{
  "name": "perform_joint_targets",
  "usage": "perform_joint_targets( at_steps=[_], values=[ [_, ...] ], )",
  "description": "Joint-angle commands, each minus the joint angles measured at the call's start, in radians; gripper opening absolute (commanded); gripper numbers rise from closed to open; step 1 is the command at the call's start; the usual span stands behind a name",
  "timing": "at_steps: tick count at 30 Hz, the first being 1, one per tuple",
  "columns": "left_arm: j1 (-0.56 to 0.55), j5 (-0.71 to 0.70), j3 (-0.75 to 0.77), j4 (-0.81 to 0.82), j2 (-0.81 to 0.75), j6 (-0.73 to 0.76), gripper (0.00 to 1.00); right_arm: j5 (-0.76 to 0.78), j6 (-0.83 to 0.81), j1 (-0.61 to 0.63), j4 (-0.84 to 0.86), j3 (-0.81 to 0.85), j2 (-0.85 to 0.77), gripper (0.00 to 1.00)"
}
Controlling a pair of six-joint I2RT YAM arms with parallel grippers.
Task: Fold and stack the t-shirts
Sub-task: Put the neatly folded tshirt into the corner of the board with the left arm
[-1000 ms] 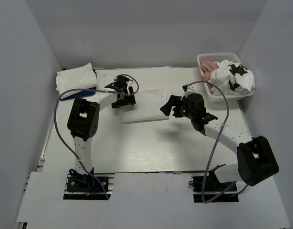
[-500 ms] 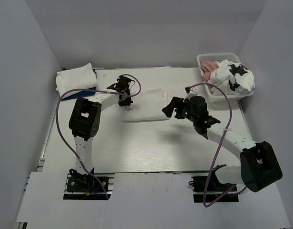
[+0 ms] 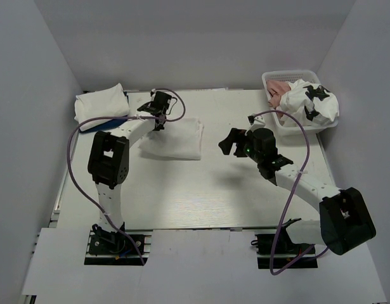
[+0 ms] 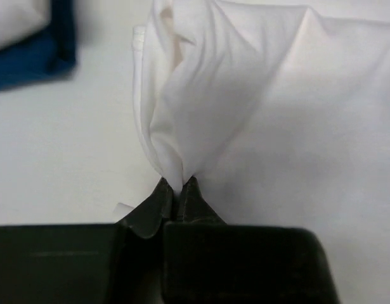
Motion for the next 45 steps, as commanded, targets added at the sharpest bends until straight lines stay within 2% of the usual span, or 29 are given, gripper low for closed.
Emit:
perform_joint_targets(
  at_steps=[1, 6, 13, 16, 25, 33, 41, 45],
  values=[
    [0.021, -0.15, 0.101, 0.007, -0.132, 0.105, 0.0, 0.055, -0.028, -0.006, 0.079, -0.016, -0.021, 0.9],
    [0.064, -0.159, 0.241, 0.01, -0.082, 0.146, 0.0, 0.069, -0.039, -0.004, 0.091, -0.019, -0.026, 0.9],
    [0.134, -0.153, 0.646, -0.112, 0.116, 0.203, 0.0, 0.124, -0.053, -0.006, 0.092, -0.014, -0.023, 0.9],
    [0.16, -0.153, 0.735, -0.122, 0.153, 0.228, 0.0, 0.133, -0.059, -0.009, 0.089, -0.007, -0.017, 0.9],
    [0.229, -0.162, 0.723, 0.01, 0.113, 0.375, 0.0, 0.115, -0.05, -0.004, 0.069, 0.03, 0.034, 0.9],
    [0.26, -0.142, 0.737, 0.032, 0.064, 0.375, 0.0, 0.041, -0.076, -0.004, 0.062, 0.05, 0.058, 0.9],
    [0.26, -0.09, 0.789, 0.01, 0.002, 0.314, 0.0, 0.032, -0.079, -0.004, 0.068, 0.043, 0.064, 0.9],
    [0.26, -0.044, 0.752, 0.018, -0.051, 0.292, 0.0, -0.002, -0.073, -0.006, 0.071, 0.044, 0.063, 0.9]
  ],
)
